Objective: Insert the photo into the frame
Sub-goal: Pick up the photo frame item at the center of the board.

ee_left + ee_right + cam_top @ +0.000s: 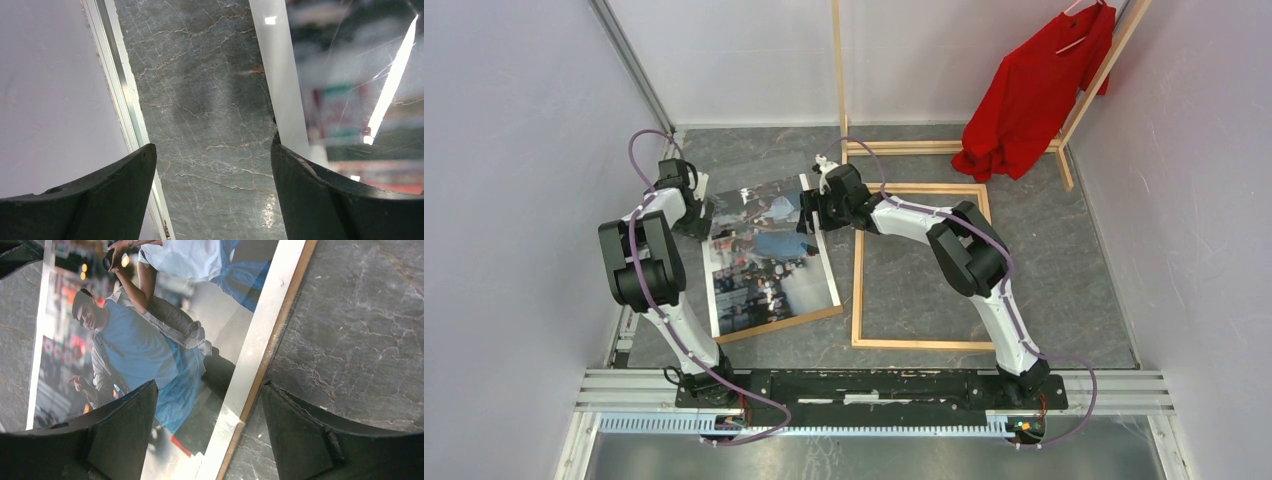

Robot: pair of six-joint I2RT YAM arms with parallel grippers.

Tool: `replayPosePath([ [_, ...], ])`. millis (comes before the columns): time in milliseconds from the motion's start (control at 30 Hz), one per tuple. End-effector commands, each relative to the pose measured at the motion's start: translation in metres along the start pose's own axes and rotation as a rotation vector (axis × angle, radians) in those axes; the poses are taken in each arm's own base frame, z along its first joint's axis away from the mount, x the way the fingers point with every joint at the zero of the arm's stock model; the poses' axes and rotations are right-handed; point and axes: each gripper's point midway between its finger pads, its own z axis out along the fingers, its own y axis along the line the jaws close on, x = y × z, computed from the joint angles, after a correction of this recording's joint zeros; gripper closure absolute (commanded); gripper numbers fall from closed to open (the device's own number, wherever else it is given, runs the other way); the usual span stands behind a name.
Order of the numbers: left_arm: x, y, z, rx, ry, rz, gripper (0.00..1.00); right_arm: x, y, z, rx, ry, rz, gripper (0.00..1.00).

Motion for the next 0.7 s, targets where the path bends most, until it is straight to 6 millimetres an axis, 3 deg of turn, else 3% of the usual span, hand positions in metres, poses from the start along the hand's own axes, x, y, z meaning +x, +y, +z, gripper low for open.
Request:
replayPosePath([
  [0, -0.008, -0.010, 0.005, 0.012, -0.011, -0.030, 0.10, 0.029, 0.011, -0.011, -0.023, 0.097, 0.037, 0.21],
  [300, -0.010, -0.011, 0.005, -0.001, -0.015, -0.013, 0.10, -0.005, 0.062, -0.044, -0.114, -0.001, -0.047, 0.27],
  [433, -0.009, -0.010, 0.004, -0.008, -0.012, -0.001, 0.10, -0.003, 0.075, -0.050, -0.113, -0.003, -0.084, 0.28],
  [667, -0.008, -0.008, -0.002, -0.019, -0.020, 0.019, 0.10, 0.014, 0.070, -0.051, -0.065, 0.032, -0.108, 0.30],
])
